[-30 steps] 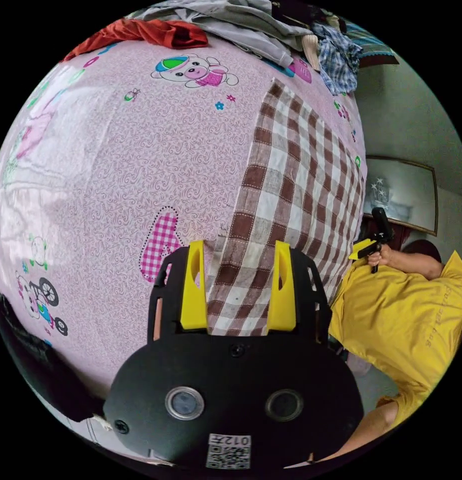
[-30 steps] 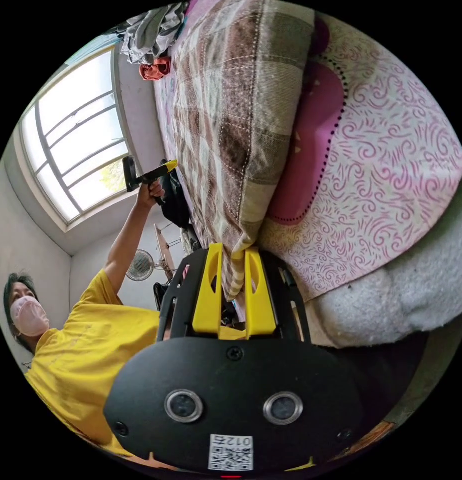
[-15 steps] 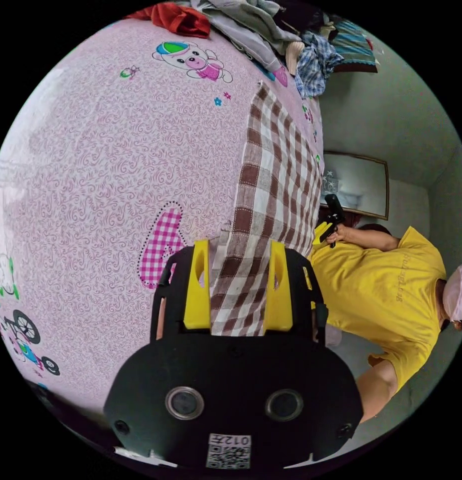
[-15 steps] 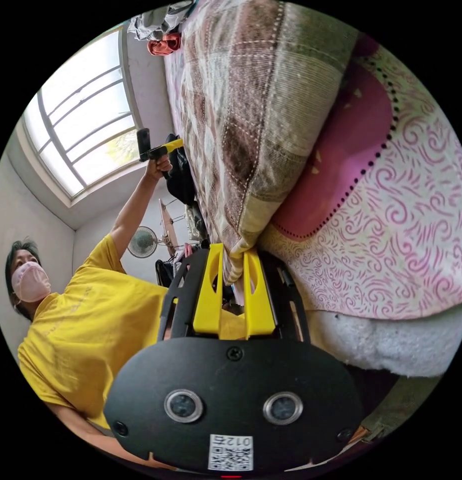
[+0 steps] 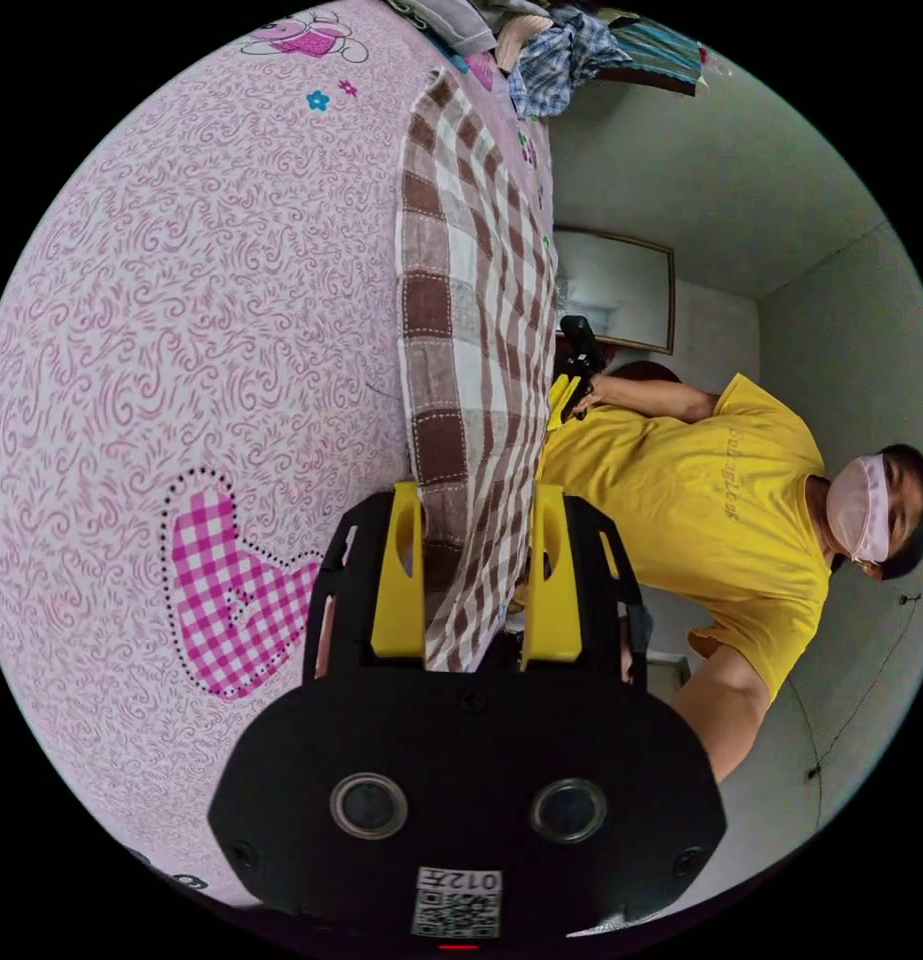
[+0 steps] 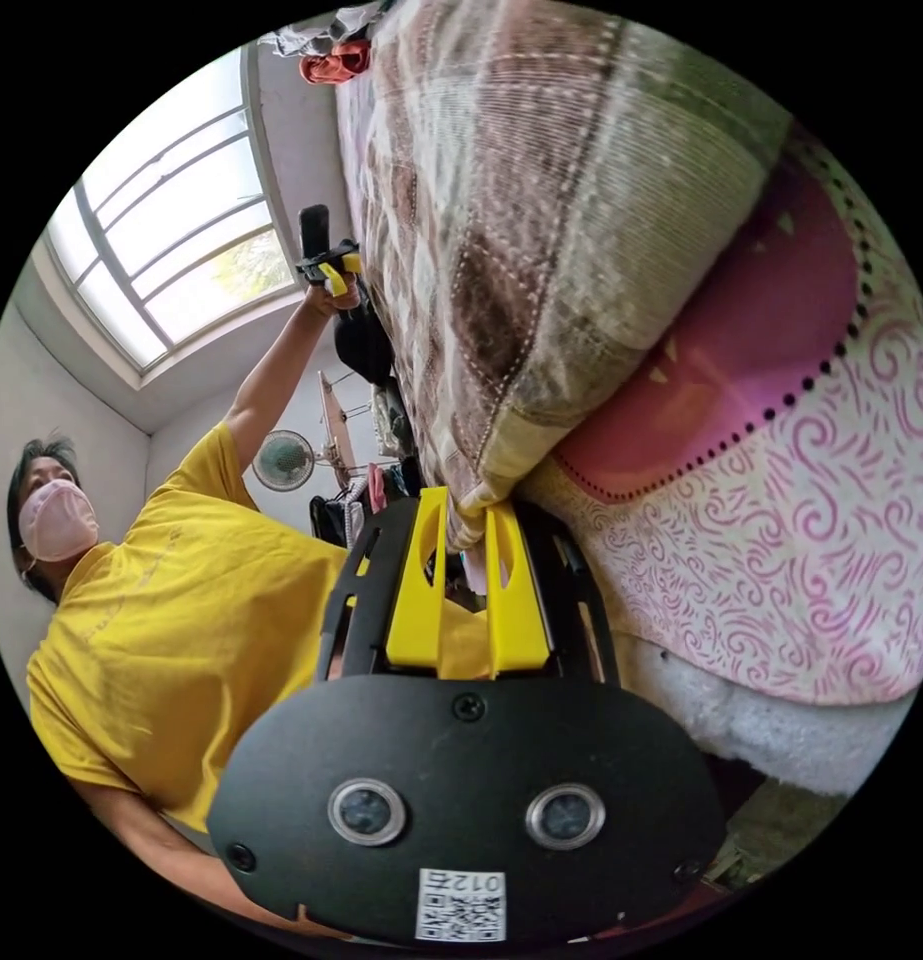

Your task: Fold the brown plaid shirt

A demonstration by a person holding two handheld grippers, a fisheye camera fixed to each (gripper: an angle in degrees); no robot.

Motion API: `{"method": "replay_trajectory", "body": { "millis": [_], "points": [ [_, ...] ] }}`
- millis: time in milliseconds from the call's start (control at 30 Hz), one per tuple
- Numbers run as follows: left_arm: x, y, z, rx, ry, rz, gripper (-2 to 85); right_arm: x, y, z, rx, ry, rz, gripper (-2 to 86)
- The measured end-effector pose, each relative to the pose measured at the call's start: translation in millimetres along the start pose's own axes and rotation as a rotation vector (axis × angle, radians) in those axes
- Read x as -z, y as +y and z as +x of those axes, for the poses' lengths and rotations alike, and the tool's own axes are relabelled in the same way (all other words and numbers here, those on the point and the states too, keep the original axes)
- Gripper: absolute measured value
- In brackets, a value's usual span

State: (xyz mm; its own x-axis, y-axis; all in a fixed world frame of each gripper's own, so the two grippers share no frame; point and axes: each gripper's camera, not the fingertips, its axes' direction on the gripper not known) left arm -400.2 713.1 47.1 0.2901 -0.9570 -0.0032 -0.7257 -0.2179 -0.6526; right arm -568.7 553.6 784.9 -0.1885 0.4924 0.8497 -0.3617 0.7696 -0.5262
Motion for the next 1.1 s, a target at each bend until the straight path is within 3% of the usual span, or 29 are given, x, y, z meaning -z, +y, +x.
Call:
{"method": "replay_trajectory", "body": {
  "millis": [167,233,367,667,933,1100],
  "points": [
    [-19,0,-18,0.016,-0.014,-0.046,11.8,-12,9,-12,-0.017,-0.04,0.069,8.9],
    [-28,7,-23,0.033,-0.103,-0.009,7.6,-19,10,-16,-0.035,0.003,0.092,7.5],
    [-47,27,-32,0.078,-0.107,0.07,6.2,-30,11,-26,-0.052,0.028,0.156,1.8],
    [-55,197,37,-0.201,-0.071,0.622,6.2,22,-11,-129,0.32,-0.141,0.252,0.4],
    [-77,359,165,-0.272,-0.505,1.076,6.6,44,-143,-342,0.832,0.149,0.097,0.5],
    [-161,427,200,-0.233,-0.719,1.195,6.8,1,-152,-427,1.094,0.301,-0.052,0.6]
  ]
}}
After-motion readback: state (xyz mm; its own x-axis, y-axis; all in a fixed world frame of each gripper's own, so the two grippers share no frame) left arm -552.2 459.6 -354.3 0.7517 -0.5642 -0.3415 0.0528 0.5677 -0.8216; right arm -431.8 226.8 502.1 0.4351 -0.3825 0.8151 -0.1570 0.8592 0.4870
